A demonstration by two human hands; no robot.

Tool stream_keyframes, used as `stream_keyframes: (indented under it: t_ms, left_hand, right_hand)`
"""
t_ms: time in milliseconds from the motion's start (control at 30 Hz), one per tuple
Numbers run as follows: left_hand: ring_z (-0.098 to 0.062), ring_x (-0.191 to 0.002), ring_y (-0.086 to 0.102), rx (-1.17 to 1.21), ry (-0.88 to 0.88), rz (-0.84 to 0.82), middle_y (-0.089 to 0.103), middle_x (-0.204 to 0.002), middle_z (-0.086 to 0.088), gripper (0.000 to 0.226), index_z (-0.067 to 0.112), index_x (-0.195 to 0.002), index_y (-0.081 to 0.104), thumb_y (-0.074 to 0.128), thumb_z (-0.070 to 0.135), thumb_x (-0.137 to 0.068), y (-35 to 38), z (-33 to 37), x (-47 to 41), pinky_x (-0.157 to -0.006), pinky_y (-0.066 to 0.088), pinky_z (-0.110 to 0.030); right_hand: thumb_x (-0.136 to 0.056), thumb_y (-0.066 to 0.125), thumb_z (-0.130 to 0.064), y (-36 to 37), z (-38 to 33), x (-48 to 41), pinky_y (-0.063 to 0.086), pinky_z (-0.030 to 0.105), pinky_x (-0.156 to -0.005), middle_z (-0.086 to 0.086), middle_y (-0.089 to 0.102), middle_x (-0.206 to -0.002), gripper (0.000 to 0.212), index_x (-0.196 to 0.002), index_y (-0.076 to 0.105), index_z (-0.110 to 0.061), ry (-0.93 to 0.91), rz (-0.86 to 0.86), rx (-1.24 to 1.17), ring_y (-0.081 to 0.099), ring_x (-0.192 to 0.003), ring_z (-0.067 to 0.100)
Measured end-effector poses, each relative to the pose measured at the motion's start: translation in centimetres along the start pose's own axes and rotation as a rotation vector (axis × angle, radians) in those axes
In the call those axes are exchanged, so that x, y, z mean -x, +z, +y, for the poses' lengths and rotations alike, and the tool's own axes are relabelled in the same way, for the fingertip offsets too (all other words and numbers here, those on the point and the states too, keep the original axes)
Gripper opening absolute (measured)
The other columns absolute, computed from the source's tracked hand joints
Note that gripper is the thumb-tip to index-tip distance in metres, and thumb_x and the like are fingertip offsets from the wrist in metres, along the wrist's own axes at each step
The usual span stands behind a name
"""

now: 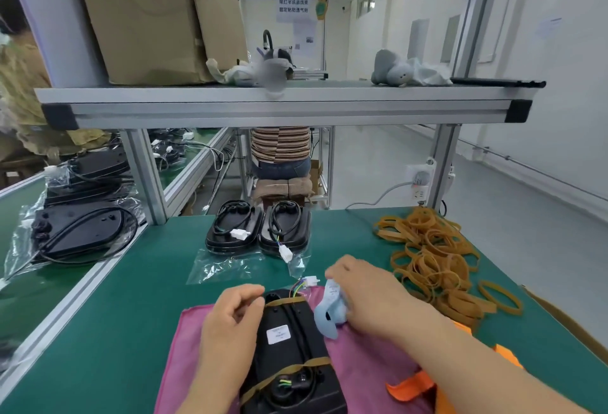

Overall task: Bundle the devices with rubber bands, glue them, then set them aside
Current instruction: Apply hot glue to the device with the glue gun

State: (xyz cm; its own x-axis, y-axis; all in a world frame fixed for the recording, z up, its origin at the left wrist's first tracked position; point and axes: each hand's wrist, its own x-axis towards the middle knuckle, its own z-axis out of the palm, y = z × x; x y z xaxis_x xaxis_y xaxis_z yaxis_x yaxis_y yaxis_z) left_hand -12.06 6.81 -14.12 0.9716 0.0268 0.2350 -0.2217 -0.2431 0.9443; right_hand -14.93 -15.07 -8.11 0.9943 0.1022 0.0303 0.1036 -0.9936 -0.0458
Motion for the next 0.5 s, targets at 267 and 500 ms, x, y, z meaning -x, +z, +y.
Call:
stream_keyframes:
  t_ms: [267, 500]
  left_hand:
    - [0.004, -0.084, 0.065, 0.011, 0.025, -0.043, 0.072, -0.092, 0.020, 0.032, 0.029, -0.081, 0.074, 0.070, -0.002, -0.085, -0.6, -0.3, -0.4, -0.073, 0.047, -0.005]
    - [0.001, -0.085, 0.065, -0.019, -0.008, -0.066, 0.071, -0.094, 0.023, 0.044, 0.047, -0.084, 0.072, 0.070, 0.003, -0.085, -0.7, -0.5, -0.6, -0.075, 0.046, -0.006]
  right_hand:
    - [-0.080, 0.058, -0.016, 0.8, 0.8, -5.8, 0.035, 0.032, -0.061, 0.006, 0.066, -0.098, 0.020, -0.100, 0.063, -0.017, -0.202, -0.193, 0.404, 0.063, -0.091, 0.032]
    - [-0.081, 0.053, -0.020, -1.9, 2.9, -9.7, 0.031, 0.029, -0.053, 0.009, 0.057, -0.080, 0.010, -0.083, 0.059, -0.012, 0.000, -0.217, 0.299, 0.049, -0.071, 0.027]
